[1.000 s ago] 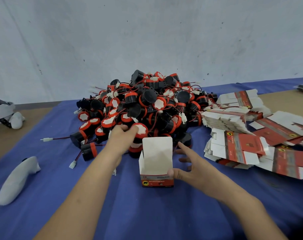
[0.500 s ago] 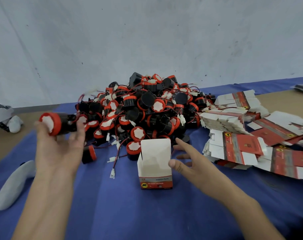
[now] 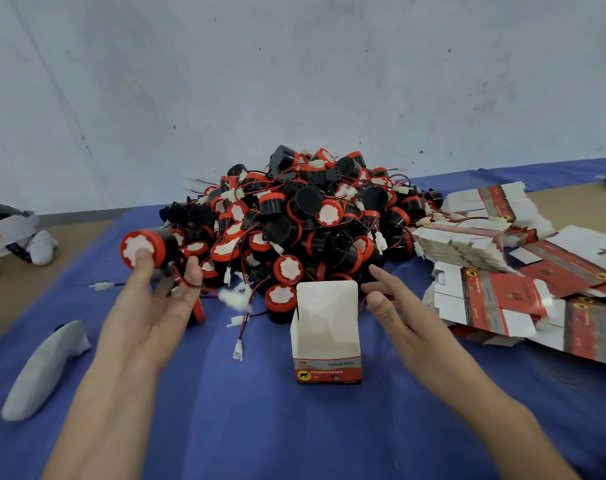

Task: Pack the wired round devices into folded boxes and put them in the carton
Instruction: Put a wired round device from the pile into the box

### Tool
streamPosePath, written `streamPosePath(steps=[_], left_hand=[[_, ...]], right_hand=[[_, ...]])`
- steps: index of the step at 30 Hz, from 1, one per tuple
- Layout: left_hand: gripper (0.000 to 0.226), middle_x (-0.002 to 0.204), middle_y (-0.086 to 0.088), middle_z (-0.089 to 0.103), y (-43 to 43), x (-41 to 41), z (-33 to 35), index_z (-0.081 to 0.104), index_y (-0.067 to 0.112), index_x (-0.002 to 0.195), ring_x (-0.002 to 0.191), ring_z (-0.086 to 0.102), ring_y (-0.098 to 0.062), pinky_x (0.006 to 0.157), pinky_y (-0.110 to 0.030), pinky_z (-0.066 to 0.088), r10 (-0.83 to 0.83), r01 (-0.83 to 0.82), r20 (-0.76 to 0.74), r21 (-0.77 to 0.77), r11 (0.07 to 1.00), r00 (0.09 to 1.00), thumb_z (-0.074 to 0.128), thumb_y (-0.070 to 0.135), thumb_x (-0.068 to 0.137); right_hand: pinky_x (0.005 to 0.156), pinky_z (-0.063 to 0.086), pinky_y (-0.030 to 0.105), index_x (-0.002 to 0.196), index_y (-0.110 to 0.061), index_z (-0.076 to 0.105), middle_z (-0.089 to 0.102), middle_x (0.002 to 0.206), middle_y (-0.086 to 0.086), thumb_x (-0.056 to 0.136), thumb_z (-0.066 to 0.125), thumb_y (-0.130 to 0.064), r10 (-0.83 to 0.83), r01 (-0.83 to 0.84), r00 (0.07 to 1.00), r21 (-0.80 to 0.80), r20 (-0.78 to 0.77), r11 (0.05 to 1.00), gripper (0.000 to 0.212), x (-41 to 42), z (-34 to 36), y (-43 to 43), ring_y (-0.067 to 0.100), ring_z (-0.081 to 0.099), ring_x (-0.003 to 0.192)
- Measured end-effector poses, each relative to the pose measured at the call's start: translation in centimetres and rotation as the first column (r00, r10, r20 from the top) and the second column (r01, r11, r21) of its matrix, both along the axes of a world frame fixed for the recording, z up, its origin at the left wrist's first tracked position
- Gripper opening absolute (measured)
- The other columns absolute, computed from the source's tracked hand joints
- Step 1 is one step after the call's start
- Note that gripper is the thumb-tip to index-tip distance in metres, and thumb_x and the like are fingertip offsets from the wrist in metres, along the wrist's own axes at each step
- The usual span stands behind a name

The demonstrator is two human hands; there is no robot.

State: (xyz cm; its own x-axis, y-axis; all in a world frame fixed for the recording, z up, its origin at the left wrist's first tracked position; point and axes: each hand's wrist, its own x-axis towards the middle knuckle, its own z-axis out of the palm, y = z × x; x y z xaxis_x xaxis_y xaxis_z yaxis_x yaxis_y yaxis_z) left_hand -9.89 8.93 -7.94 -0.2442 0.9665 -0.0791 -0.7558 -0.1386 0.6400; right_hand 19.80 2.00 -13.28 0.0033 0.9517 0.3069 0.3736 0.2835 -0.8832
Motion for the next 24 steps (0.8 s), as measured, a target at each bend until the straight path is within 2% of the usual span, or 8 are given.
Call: streamPosePath(steps=[3,5,6,8,11,14,19,24], left_hand=[[0.028,0.106,0.003,0.065,-0.7,0.8,0.5,0.059,0.025,0.124,0.074,0.066,-0.008,0.058,-0.021,0.054,0.111,-0.072,-0.329,0.126,0.989,0.938,0.056,0.039,0.1],[0.036,0.096,0.008,0.064,-1.4,1.8,1.1,0.057,0.026,0.124,0.059,0.058,-0.003,0.049,-0.016,0.044,0.25,-0.103,-0.608,0.266,0.958,0.754,0.062,0.045,0.094],[0.04,0.095,0.013,0.066,-2.0,2.6,1.5,0.056,0.029,0.121,0.06,0.06,0.001,0.051,-0.013,0.044,0.306,-0.089,-0.693,0.331,0.94,0.653,0.066,0.048,0.087],[0.042,0.099,0.028,0.07,-3.1,4.4,2.2,0.057,0.037,0.112,0.08,0.065,0.011,0.064,-0.005,0.046,0.338,0.042,-0.773,0.424,0.905,0.537,0.072,0.048,0.074],[0.046,0.107,0.032,0.067,-4.7,6.7,2.3,0.064,0.043,0.11,0.102,0.063,0.009,0.078,-0.006,0.047,0.237,0.373,-0.911,0.36,0.855,0.337,0.085,0.049,0.07],[0.044,0.117,0.031,0.064,-5.5,8.1,1.7,0.062,0.05,0.119,0.109,0.062,0.007,0.087,-0.007,0.046,0.176,0.569,-0.964,0.261,0.78,0.2,0.076,0.058,0.077],[0.051,0.121,0.039,0.057,-4.9,8.2,1.3,0.052,0.06,0.12,0.114,0.052,0.015,0.086,-0.012,0.044,0.238,0.442,-0.962,0.274,0.854,0.136,0.065,0.07,0.072],[0.04,0.119,0.028,0.058,-5.1,8.2,0.8,0.059,0.046,0.122,0.104,0.058,0.009,0.08,-0.01,0.046,0.413,0.501,-0.91,0.371,0.782,0.028,0.061,0.065,0.086]], right_hand=[[0.086,0.04,0.002,0.147,-0.043,0.039,0.056,0.12,-0.04,0.091,0.039,-0.064,-0.013,0.014,1.0,0.07,-0.023,0.997,0.06,-0.3,0.3,-0.3,-0.011,0.055,0.112],[0.088,0.041,0.005,0.145,-0.041,0.045,0.059,0.12,-0.033,0.096,0.039,-0.061,-0.028,0.033,0.999,0.127,-0.043,0.991,0.053,-0.7,0.5,-0.6,-0.006,0.058,0.113],[0.088,0.042,0.006,0.143,-0.041,0.047,0.06,0.121,-0.03,0.099,0.039,-0.062,-0.037,0.045,0.998,0.16,-0.05,0.986,0.05,-1.0,0.7,-0.7,-0.003,0.059,0.113],[0.088,0.045,0.009,0.141,-0.043,0.05,0.062,0.123,-0.024,0.098,0.04,-0.067,-0.029,0.046,0.996,0.216,-0.079,0.975,0.05,-1.5,1.3,-0.9,0.003,0.061,0.112],[0.091,0.051,0.018,0.142,-0.053,0.045,0.058,0.132,-0.023,0.089,0.049,-0.074,0.079,-0.041,0.984,0.235,-0.157,0.971,0.057,-2.6,2.4,-1.2,0.007,0.063,0.116],[0.09,0.05,0.013,0.138,-0.048,0.052,0.064,0.126,-0.022,0.09,0.057,-0.066,0.171,-0.119,0.958,0.225,-0.228,0.967,0.052,-3.2,3.1,-1.4,0.003,0.064,0.116],[0.083,0.052,0.013,0.12,-0.031,0.06,0.072,0.107,-0.015,0.083,0.065,-0.05,0.137,-0.092,0.952,0.174,-0.273,0.98,0.042,-2.9,3.2,-1.3,0.005,0.069,0.101],[0.08,0.053,0.013,0.113,-0.028,0.065,0.074,0.104,-0.014,0.083,0.068,-0.046,0.101,-0.045,0.941,0.176,-0.323,0.983,0.035,-2.8,3.1,-1.1,0.003,0.07,0.098]])
